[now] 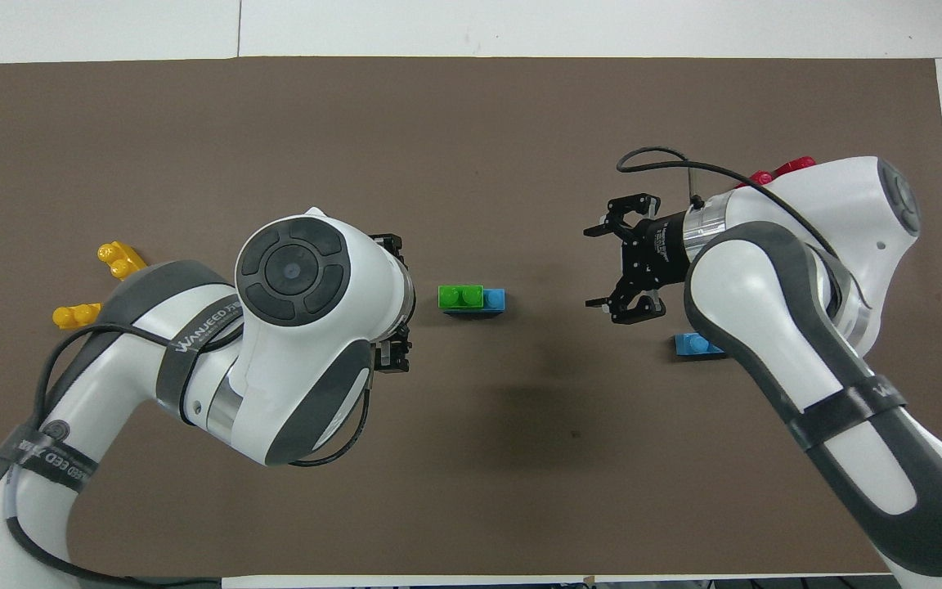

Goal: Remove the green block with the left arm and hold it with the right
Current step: 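Move the left gripper and the right gripper toward the green-blue block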

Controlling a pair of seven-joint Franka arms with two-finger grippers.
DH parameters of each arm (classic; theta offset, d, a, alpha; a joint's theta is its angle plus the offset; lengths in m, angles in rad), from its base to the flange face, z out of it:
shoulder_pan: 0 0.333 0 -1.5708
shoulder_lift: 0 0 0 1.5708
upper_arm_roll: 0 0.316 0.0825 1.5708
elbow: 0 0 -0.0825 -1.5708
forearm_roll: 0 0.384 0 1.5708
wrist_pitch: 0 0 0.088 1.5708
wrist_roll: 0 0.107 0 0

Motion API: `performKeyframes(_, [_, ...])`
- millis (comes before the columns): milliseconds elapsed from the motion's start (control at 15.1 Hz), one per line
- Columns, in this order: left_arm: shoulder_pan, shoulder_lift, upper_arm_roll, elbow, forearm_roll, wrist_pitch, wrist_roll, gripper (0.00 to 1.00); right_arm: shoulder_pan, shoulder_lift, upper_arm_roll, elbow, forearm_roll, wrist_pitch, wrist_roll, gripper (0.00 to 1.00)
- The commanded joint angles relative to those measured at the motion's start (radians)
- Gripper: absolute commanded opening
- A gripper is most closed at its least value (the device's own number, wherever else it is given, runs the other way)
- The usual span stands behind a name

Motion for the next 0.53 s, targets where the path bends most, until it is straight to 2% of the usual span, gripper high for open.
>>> performKeyframes(0, [-0.045, 0.051, 0.016, 0.002, -0.002, 0.061, -0.075, 1.00, 0.046, -0.006, 0.000, -0.051, 0.038, 0.070, 0.018, 0.99])
performKeyframes(265, [-0.050, 0.079, 0.016, 0.002, -0.002, 0.109, -0.092, 1.00, 0.095, -0.012, 0.000, -0.094, 0.073, 0.140, 0.019, 0.99])
performKeyframes(464, [-0.059, 0.107, 0.016, 0.004, 0.004, 0.127, -0.092, 1.00, 0.129, 0.020, 0.000, -0.100, 0.073, 0.175, 0.015, 0.99])
